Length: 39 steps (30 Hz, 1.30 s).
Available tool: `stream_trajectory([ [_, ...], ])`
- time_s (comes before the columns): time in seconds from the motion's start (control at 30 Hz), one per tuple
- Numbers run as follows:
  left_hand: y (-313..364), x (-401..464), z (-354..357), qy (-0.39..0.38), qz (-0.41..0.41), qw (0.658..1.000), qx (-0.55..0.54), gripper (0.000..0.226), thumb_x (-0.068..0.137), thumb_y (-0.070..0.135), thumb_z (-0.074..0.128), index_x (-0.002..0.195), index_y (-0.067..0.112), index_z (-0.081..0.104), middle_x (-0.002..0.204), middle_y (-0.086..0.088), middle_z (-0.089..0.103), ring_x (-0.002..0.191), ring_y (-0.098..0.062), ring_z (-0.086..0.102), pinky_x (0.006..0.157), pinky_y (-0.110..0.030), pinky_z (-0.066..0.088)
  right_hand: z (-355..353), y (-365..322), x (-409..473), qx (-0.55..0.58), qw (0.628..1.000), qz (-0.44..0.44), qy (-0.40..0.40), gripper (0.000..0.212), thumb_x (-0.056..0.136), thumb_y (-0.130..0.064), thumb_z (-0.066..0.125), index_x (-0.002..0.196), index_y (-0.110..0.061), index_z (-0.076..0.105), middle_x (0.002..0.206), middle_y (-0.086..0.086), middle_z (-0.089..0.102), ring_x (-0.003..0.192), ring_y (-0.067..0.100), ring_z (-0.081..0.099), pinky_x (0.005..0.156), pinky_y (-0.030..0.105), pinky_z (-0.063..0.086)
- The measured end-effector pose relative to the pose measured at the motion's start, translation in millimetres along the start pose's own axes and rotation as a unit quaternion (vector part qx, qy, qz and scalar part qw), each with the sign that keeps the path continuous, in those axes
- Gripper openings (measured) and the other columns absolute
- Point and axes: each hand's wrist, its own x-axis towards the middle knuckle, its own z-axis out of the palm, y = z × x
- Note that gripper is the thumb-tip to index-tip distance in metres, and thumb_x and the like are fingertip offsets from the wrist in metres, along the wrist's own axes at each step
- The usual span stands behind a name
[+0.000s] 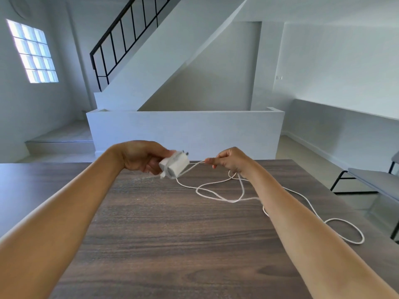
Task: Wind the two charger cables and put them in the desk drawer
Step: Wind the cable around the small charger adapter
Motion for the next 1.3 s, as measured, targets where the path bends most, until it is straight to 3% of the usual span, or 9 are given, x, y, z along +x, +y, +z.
stream_trajectory([
  [0.07, 0.4, 1.2, -1.5, -0.039, -0.046, 0.994, 0.087, 0.048, 0.042, 0.056, 0.087, 0.054, 0.015, 0.065, 0.043, 0.008, 0.034, 0.039, -0.004, 0.029, 0.039, -0.013, 0.029, -3.3, -8.7, 8.0, -0.019, 0.999, -0.028, 0.025, 0.035, 0.067, -0.045, 0.082, 0.067, -0.011, 0.073, 0.077, 0.012, 0.072, 0.083, 0.021, 0.065, 0.075, 0.027, 0.045],
  [0.2, 2.4, 7.9, 0.4, 0.003, -0.141, 0.959, 0.247, 0.040, 0.064, 0.053, 0.076, 0.060, 0.016, 0.063, 0.048, 0.004, 0.035, 0.044, -0.008, 0.029, 0.045, -0.018, 0.025, -3.3, -37.9, 13.3, -0.034, 0.997, -0.051, 0.044, 0.029, 0.068, -0.036, 0.084, 0.069, -0.009, 0.074, 0.066, 0.004, 0.059, 0.070, 0.014, 0.051, 0.067, 0.025, 0.040],
  [0.3, -0.9, 13.8, -3.7, 0.111, -0.148, 0.936, 0.298, 0.036, 0.087, 0.037, 0.064, 0.067, 0.008, 0.063, 0.050, 0.001, 0.043, 0.047, -0.012, 0.036, 0.048, -0.020, 0.032, 1.4, -51.6, 10.4, -0.038, 0.996, -0.060, 0.062, 0.026, 0.071, -0.035, 0.082, 0.066, -0.011, 0.073, 0.070, 0.006, 0.060, 0.070, 0.015, 0.050, 0.066, 0.026, 0.039],
  [0.43, -9.5, 20.3, -13.4, 0.271, -0.104, 0.850, 0.438, 0.046, 0.089, 0.040, 0.057, 0.064, 0.003, 0.065, 0.061, -0.013, 0.066, 0.056, -0.021, 0.057, 0.062, -0.030, 0.049, 15.3, -64.7, -1.9, -0.047, 0.994, -0.067, 0.066, 0.025, 0.080, -0.032, 0.072, 0.064, -0.014, 0.072, 0.055, 0.001, 0.053, 0.058, 0.015, 0.045, 0.057, 0.023, 0.038],
  [0.53, -10.6, 26.7, -13.5, 0.425, -0.064, 0.777, 0.460, 0.047, 0.090, 0.034, 0.052, 0.053, 0.006, 0.050, 0.052, -0.009, 0.053, 0.053, -0.021, 0.048, 0.055, -0.031, 0.042, 30.0, -76.0, -11.7, -0.029, 0.996, -0.059, 0.055, 0.027, 0.086, -0.029, 0.065, 0.064, -0.015, 0.071, 0.030, -0.009, 0.033, 0.038, 0.007, 0.034, 0.048, 0.022, 0.033],
  [0.6, -12.4, 30.5, -16.7, 0.515, -0.022, 0.758, 0.399, 0.047, 0.090, 0.032, 0.051, 0.052, 0.004, 0.047, 0.050, -0.008, 0.047, 0.053, -0.024, 0.046, 0.052, -0.027, 0.038, 38.9, -81.5, -16.4, 0.007, 0.997, -0.055, 0.045, 0.028, 0.088, -0.026, 0.062, 0.063, -0.015, 0.069, 0.036, -0.010, 0.035, 0.034, 0.005, 0.032, 0.046, 0.020, 0.030],
  [0.8, -11.5, 27.9, -32.8, 0.572, 0.062, 0.816, 0.055, 0.037, 0.088, 0.035, 0.060, 0.068, 0.004, 0.065, 0.066, -0.012, 0.068, 0.057, -0.019, 0.066, 0.069, -0.029, 0.058, 59.7, -75.6, -16.1, 0.114, 0.993, 0.011, -0.026, 0.027, 0.087, -0.025, 0.060, 0.063, -0.016, 0.067, 0.050, -0.005, 0.037, 0.045, 0.011, 0.030, 0.043, 0.023, 0.025],
  [0.93, -3.3, 17.8, -30.3, 0.501, 0.103, 0.850, -0.127, 0.025, 0.087, 0.027, 0.066, 0.076, 0.005, 0.063, 0.068, -0.009, 0.061, 0.052, -0.015, 0.058, 0.050, -0.019, 0.055, 67.6, -58.3, -10.9, 0.137, 0.988, 0.029, -0.060, 0.021, 0.087, -0.030, 0.063, 0.072, -0.016, 0.068, 0.052, -0.005, 0.035, 0.043, 0.009, 0.029, 0.040, 0.021, 0.023],
  [1.3, -13.2, -14.9, -39.2, 0.231, 0.153, 0.948, -0.158, 0.023, 0.087, 0.031, 0.057, 0.075, 0.012, 0.054, 0.058, 0.002, 0.042, 0.042, -0.004, 0.032, 0.042, -0.015, 0.028, 61.9, -28.8, 6.9, 0.141, 0.989, -0.001, -0.050, 0.037, 0.074, -0.050, 0.075, 0.063, -0.016, 0.069, 0.053, 0.000, 0.025, 0.045, 0.012, 0.020, 0.043, 0.021, 0.020],
])
